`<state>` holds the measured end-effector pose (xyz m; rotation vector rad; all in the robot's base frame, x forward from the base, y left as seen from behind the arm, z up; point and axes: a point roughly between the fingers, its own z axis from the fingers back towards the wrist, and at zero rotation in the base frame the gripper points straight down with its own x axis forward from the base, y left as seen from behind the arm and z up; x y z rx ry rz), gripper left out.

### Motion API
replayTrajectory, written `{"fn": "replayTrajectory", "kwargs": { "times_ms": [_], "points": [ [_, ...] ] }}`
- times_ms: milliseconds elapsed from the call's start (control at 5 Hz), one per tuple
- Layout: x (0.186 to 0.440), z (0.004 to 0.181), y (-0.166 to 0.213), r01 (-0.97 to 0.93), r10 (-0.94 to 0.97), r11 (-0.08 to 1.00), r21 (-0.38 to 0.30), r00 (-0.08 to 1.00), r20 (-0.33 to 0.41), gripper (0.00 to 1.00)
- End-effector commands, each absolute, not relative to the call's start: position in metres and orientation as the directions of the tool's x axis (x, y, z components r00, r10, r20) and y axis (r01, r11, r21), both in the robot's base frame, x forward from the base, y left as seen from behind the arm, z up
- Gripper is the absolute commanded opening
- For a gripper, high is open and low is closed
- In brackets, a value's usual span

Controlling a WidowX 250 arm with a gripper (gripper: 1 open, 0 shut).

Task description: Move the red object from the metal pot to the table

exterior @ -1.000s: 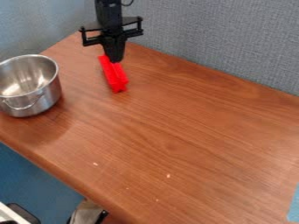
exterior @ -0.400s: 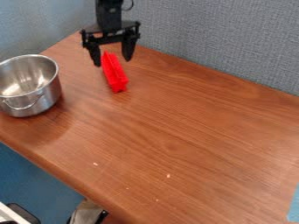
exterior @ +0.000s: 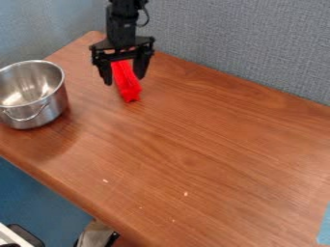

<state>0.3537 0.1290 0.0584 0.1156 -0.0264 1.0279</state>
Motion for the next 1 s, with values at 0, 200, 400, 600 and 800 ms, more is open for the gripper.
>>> {"fn": "replayTrajectory", "kwargs": {
  "times_ms": [0,200,400,600,800],
  "points": [
    [0.367,0.078,0.131,-0.874,0.872,0.485,0.016,0.485,0.065,1.0],
    [0.369,0.081,0.156,-0.884,0.882,0.467,0.024,0.468,0.059,1.0],
    [0.369,0.086,0.178,-0.89,0.889,0.454,0.028,0.455,0.053,1.0],
    [0.366,0.082,0.185,-0.882,0.882,0.47,0.045,0.471,0.019,1.0],
    [0.364,0.08,0.19,-0.874,0.876,0.483,0.056,0.483,-0.014,1.0]
  ]
}}
